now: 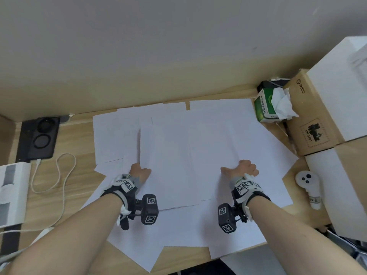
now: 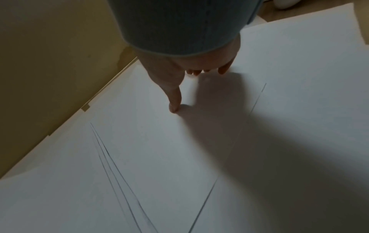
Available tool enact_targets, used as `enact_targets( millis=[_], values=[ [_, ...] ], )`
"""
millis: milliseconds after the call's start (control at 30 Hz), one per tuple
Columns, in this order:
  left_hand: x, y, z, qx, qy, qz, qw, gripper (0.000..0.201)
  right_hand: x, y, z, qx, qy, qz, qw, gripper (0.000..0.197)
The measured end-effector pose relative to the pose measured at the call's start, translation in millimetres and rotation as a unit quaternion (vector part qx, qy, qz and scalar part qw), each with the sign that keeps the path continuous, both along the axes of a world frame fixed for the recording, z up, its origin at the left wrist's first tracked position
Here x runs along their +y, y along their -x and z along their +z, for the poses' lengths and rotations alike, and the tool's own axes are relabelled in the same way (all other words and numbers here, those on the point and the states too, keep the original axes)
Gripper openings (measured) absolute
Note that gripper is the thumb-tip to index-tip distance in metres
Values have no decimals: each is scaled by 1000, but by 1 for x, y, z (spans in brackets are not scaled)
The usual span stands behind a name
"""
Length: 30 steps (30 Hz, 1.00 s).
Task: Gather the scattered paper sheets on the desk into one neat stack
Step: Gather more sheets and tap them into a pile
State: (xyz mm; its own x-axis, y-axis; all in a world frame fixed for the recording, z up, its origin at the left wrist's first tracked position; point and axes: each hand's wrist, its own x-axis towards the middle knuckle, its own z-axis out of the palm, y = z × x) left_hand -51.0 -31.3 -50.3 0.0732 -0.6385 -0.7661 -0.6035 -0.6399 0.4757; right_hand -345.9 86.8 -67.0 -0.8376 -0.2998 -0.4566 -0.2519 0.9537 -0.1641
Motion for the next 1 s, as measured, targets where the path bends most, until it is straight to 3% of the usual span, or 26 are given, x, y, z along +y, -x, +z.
enact_targets(
  millis=[133,200,300,400,533,600,700,767,867,933,1000],
  values=[
    [0,1,-6,-13,-4,-10,1000,27,1,12,-6,-41,-25,8,999,27],
    [0,2,-6,-24,0,-11,1000,27,6,14,-4,-68,45,-13,997,13],
    [2,2,1,-23,-5,-9,1000,29,13,15,4,-23,156,-18,987,14],
    [1,-2,5,-18,-2,-11,1000,39,9,19,20,15,211,-38,977,19],
    [-6,-9,3,-25,-5,-35,999,28,-1,23,27,-45,268,-96,958,28],
    [-7,-11,7,-22,4,-49,999,6,-6,12,26,-91,260,-63,959,19],
    [-8,-12,7,22,-24,15,999,44,-9,-20,26,-121,242,-7,963,27],
    [-9,-12,8,109,-54,69,990,58,-10,-44,26,-140,221,29,965,14],
    [-15,-21,-35,234,-101,136,957,107,-10,-74,18,-176,196,81,961,10],
    [-19,-28,-58,258,-123,166,944,119,-13,-90,13,-179,176,111,962,9],
    [-10,-28,-32,242,-125,138,952,115,-16,-102,9,-179,154,141,961,10]
  ],
)
